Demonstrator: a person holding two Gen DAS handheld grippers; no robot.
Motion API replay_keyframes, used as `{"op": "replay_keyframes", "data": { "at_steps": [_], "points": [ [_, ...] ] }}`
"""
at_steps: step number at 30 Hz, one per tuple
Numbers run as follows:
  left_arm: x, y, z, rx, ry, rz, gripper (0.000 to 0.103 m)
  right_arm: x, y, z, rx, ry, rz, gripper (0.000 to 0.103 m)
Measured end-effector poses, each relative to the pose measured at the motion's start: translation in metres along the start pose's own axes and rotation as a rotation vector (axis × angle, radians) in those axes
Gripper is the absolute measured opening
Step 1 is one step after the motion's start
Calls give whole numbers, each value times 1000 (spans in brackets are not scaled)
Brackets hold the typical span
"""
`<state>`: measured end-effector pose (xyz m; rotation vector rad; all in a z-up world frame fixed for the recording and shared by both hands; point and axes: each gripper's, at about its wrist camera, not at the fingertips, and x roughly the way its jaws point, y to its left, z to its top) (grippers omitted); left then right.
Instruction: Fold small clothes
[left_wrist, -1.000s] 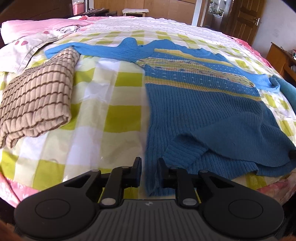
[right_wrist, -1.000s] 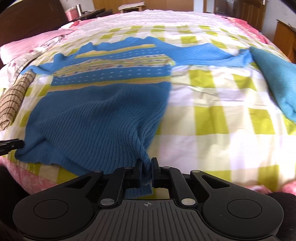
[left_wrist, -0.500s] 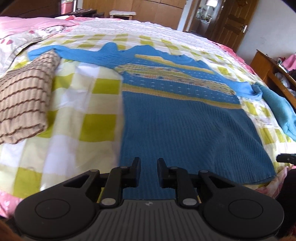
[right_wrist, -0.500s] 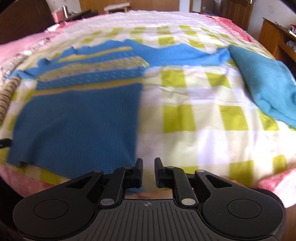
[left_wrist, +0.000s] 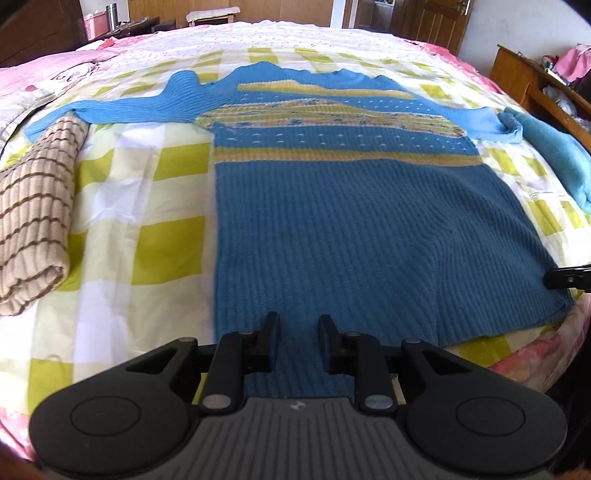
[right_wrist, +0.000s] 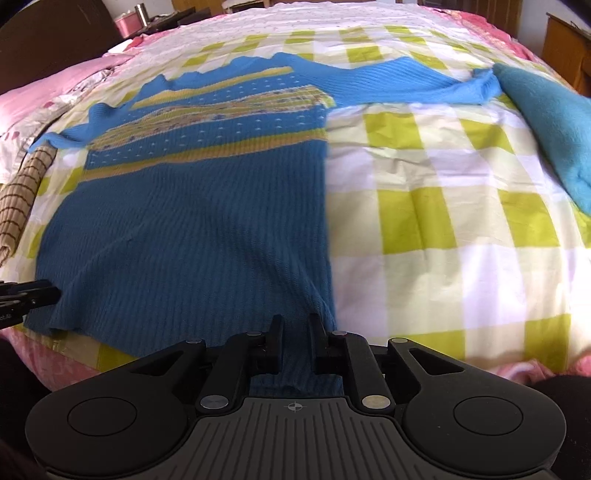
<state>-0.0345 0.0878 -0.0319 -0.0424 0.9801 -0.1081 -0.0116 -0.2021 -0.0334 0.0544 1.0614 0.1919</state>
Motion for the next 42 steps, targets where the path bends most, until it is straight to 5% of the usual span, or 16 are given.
{"op": "replay_keyframes", "data": {
  "at_steps": [16,26,34,42],
  "points": [
    [15,-31,29,31,-44,-34,35,4,17,12,-22,-85,83,17],
    [43,-37,64,75,-9,-53,41,27,11,37,-32,-40,114,18],
    [49,-35,83,3,61,-71,43,32,8,58,27,69,125,18],
    [51,-30,77,-24,-74,-76,43,32,15,64,8,-64,117,19]
  ]
}}
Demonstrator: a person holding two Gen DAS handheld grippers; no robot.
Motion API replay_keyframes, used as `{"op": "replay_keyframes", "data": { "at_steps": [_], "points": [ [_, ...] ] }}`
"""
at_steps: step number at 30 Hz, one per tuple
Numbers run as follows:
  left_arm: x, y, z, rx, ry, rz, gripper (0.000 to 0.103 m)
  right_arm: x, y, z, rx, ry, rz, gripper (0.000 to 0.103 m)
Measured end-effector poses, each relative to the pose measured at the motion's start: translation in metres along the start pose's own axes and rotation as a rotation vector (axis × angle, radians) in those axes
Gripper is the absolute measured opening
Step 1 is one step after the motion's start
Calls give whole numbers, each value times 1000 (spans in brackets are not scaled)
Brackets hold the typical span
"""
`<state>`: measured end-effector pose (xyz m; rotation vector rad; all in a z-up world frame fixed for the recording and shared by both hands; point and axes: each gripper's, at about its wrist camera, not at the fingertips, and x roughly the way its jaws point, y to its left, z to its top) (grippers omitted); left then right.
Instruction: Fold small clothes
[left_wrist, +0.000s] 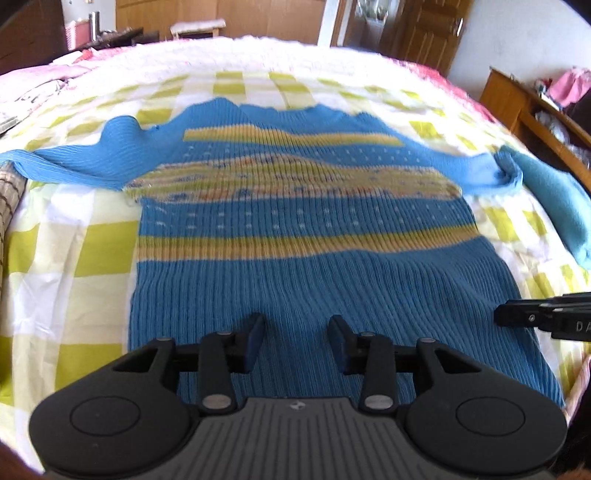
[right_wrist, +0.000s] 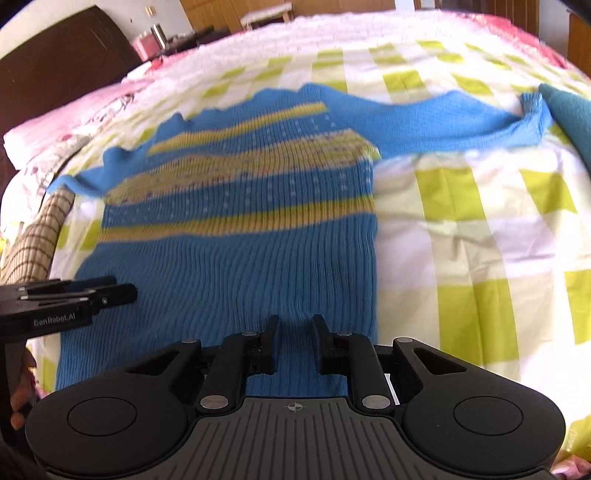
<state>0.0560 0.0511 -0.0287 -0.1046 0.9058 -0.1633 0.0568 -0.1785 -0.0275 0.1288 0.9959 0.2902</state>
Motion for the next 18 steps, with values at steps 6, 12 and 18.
{"op": "replay_keyframes", "data": {
  "at_steps": [6,12,18],
  "points": [
    [-2,1,-8,59,-14,19,44,4,9,-11,-39,-17,-41,19],
    [-10,8,-11,33,-22,34,44,-1,-3,-2,26,-33,-25,19],
    [-10,-5,-3,44,-74,39,44,-10,-13,15,55,-131,-39,22]
  ]
}}
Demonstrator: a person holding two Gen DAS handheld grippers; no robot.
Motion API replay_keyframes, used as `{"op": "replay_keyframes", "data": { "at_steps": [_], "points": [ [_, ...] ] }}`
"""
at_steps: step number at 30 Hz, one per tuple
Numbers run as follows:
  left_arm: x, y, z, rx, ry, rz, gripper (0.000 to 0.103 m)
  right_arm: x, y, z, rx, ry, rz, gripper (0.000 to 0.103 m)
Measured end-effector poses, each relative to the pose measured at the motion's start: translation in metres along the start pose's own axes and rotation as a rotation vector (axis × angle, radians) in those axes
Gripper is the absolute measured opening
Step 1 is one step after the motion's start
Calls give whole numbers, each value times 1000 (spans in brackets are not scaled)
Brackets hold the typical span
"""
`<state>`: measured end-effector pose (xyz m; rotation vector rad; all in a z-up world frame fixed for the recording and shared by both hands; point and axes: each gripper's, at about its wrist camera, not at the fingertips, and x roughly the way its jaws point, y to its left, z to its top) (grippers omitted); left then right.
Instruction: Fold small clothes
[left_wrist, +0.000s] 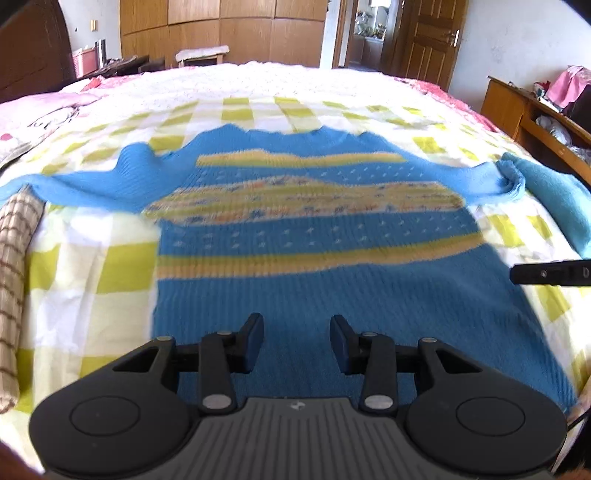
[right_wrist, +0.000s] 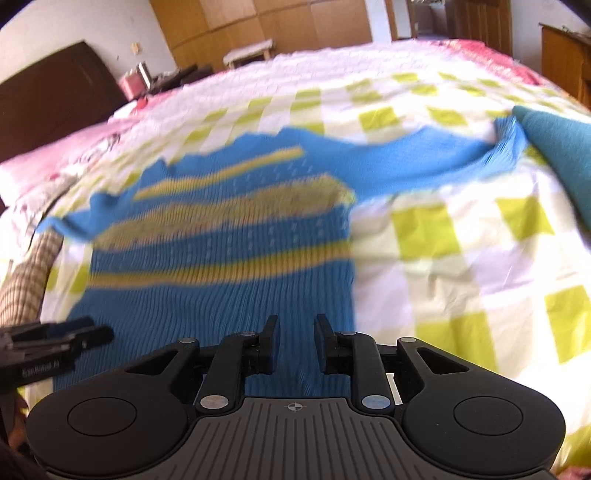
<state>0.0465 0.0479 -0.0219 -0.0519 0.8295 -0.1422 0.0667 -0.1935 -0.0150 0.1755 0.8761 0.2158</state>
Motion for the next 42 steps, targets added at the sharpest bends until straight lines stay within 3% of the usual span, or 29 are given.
{"op": "replay_keyframes", "data": {
  "at_steps": [4,10,21,28,42],
  "points": [
    [13,-17,3,36,19,-7,45,4,-13,8,25,-15,-12,23],
    [19,-31,-3,109,44,18,45,17,-27,-8,31,64,-24,24],
    [28,-50,14,129,22,-12,46,5,-47,3,72,-27,-38,24],
    [37,-73,29,143,-4,-77,46,11,-95,40,159,-86,-145,25],
    [76,-102,70,127,-22,-122,46,35,-150,108,200,-184,-250,32]
  ]
}}
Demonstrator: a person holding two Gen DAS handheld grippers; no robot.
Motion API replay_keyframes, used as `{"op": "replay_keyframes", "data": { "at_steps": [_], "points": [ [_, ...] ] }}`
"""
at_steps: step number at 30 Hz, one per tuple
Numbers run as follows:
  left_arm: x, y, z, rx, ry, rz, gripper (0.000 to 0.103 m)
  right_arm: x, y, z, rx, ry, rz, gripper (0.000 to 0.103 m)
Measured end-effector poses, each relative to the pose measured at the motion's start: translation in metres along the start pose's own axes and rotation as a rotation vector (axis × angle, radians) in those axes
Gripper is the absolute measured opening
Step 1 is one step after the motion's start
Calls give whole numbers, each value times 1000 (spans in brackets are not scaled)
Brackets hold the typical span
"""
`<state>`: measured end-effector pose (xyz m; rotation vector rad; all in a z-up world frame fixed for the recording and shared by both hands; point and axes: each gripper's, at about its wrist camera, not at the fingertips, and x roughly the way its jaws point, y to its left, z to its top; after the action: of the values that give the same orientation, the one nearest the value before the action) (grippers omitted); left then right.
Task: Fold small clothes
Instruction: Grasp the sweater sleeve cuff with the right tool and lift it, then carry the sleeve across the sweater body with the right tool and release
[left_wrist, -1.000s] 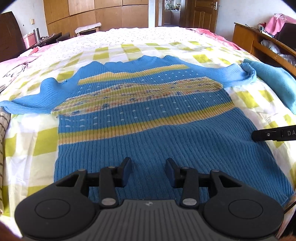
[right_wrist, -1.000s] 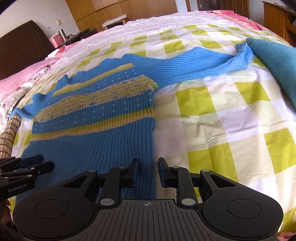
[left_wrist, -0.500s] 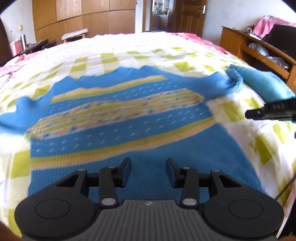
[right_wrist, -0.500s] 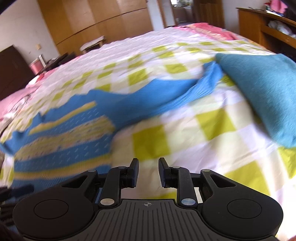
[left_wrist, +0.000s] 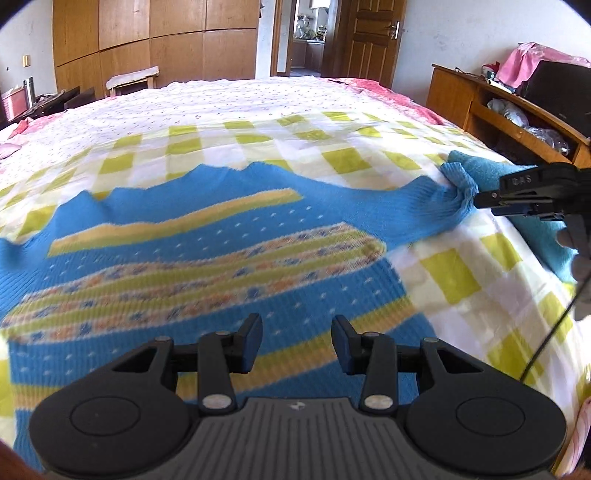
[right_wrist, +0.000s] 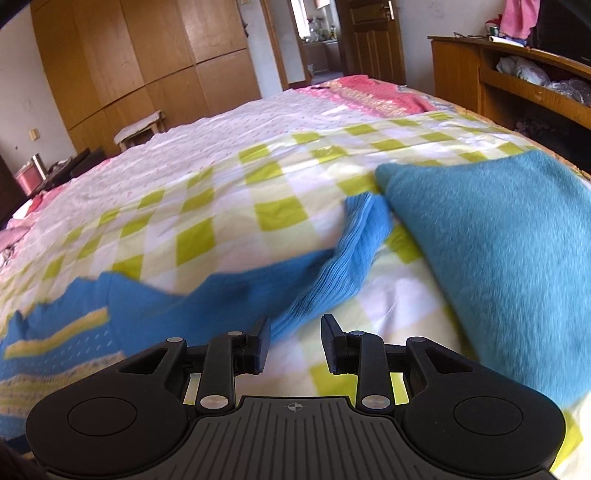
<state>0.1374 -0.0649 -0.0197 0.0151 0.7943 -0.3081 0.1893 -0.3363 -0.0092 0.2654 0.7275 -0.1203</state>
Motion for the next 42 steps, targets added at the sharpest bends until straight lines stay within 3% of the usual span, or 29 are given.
{"op": "replay_keyframes", "data": {
  "at_steps": [8,17,22,25,33,42],
  "points": [
    [23,-13,18,-9,-6,-39,47,37,-26,35,58,-51,-94,42],
    [33,-15,22,-5,0,-49,51,80,-35,47,106,-5,-142,42],
    [34,-9,24,-14,4,-43,51,94,-35,50,98,19,-168,35],
    [34,-6,24,-22,18,-33,52,95,-30,50,68,33,-172,22],
    [30,6,18,-56,26,-26,53,57,3,56,32,-29,-62,13],
    [9,27,11,-98,-5,-8,57,4,110,62,-99,-105,203,13]
  ]
}}
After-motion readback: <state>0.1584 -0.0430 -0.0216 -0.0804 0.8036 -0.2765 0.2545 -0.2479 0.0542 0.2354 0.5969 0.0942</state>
